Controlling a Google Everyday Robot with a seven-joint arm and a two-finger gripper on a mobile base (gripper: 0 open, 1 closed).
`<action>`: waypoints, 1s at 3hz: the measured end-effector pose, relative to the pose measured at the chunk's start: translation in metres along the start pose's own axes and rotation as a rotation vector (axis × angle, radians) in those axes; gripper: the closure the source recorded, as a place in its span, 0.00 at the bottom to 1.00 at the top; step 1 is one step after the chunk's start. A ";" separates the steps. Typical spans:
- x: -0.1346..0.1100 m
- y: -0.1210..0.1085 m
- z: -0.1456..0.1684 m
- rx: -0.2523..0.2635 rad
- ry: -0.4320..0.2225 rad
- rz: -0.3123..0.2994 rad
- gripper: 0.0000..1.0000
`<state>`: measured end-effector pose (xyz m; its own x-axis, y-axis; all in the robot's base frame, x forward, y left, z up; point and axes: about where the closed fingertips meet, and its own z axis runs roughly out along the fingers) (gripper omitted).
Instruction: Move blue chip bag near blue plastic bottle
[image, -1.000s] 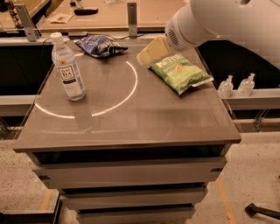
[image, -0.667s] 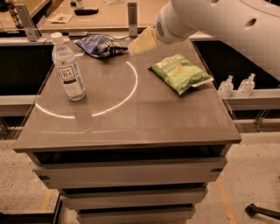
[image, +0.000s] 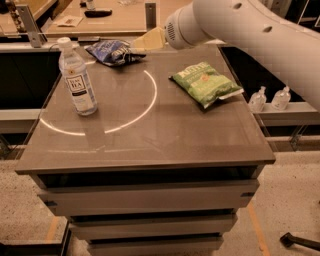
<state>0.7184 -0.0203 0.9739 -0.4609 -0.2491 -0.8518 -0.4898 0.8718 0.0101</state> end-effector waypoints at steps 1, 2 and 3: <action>0.001 0.012 0.003 -0.067 -0.016 -0.004 0.00; 0.001 0.012 0.003 -0.067 -0.017 -0.004 0.00; -0.011 0.011 0.023 -0.028 -0.049 -0.023 0.00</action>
Offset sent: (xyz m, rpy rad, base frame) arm -0.0028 0.0093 -0.0035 0.0430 0.0001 0.0542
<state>0.7348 0.0011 0.9711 -0.4125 -0.2473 -0.8767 -0.5204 0.8539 0.0040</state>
